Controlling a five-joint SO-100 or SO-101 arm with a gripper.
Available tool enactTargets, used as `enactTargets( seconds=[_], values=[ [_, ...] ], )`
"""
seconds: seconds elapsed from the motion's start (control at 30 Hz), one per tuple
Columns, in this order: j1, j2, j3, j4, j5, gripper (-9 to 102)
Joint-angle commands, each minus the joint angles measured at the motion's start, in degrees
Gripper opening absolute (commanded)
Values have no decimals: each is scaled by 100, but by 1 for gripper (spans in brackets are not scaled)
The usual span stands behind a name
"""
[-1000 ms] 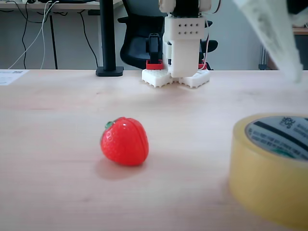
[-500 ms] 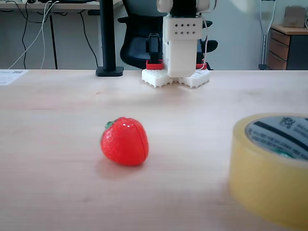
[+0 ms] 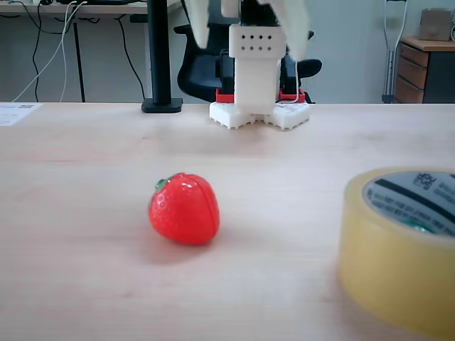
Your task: Grasp a cucumber and put it in the hole.
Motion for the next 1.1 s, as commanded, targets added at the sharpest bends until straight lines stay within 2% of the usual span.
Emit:
enactTargets(
  seconds=[0.0,0.07,0.17,0.23,0.53,1.07],
  values=[
    [141,1187,712,97,97,24],
    [149,2145,1477,158,360,22],
    [149,3683,2268,1072,677,12],
    [141,4729,2742,1687,844,11],
    [167,4702,2988,2971,888,1],
    [158,4693,3647,3234,853,0]
  ],
)
